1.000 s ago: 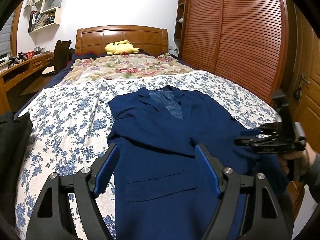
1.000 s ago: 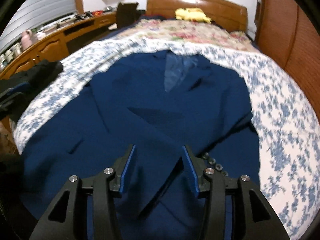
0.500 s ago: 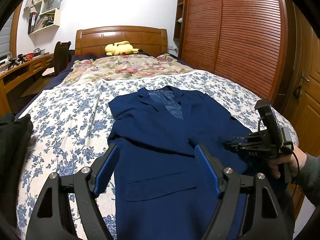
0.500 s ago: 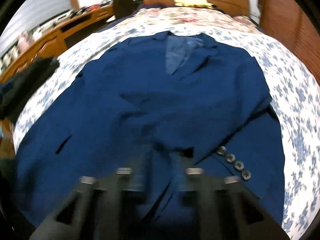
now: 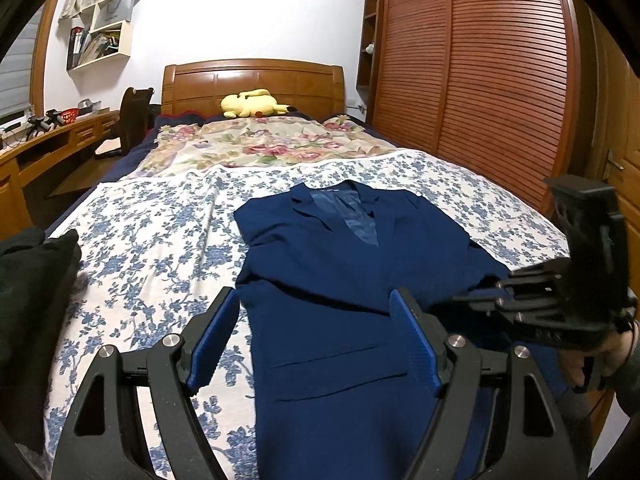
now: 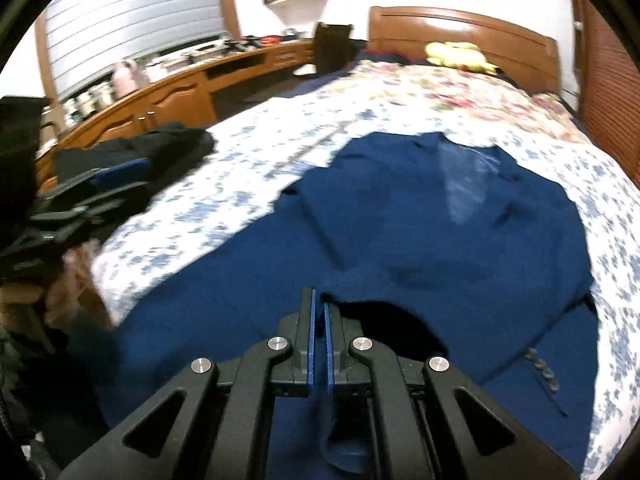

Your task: Fold large clothes

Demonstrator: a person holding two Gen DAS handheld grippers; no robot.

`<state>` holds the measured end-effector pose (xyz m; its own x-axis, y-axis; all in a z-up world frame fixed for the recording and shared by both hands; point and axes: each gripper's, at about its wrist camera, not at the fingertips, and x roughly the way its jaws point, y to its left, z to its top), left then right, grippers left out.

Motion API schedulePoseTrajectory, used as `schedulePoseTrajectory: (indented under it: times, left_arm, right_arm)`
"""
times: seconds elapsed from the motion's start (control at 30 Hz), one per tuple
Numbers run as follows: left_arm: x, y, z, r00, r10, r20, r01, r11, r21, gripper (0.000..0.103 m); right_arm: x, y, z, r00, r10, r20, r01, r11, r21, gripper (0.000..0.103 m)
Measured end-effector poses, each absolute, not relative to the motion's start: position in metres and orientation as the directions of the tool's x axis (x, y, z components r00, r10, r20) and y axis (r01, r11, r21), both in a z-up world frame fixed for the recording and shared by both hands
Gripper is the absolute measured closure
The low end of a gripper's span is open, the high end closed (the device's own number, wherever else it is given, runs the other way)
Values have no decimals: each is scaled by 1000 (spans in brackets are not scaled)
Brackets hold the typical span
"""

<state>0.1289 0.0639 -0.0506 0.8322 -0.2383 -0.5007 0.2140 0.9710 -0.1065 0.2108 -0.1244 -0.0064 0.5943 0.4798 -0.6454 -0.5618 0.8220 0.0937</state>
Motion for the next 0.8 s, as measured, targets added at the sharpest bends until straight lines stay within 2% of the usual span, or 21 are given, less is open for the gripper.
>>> schedulePoseTrajectory:
  times: [0.23, 0.37, 0.47, 0.6, 0.8]
  left_arm:
    - [126, 80, -52, 837, -220, -501, 187, 975, -117, 25]
    - [124, 87, -53, 840, -212, -499, 176, 977, -118, 25]
    - [121, 89, -53, 841, -211, -498, 175, 978, -118, 25]
    - [121, 89, -53, 841, -212, -498, 176, 977, -118, 25]
    - [120, 90, -53, 841, -212, -498, 179, 977, -113, 25]
  right_arm:
    - [204, -84, -16, 543, 487, -684, -590, 801, 103, 98]
    - [195, -90, 0, 521, 525, -673, -631, 768, 111, 79]
    - [185, -94, 14, 543, 542, -641, -651, 754, 87, 73]
    - [193, -111, 15, 591, 501, -632, -616, 787, 48, 72]
    - [222, -129, -24, 600, 393, -697, -551, 835, -4, 72]
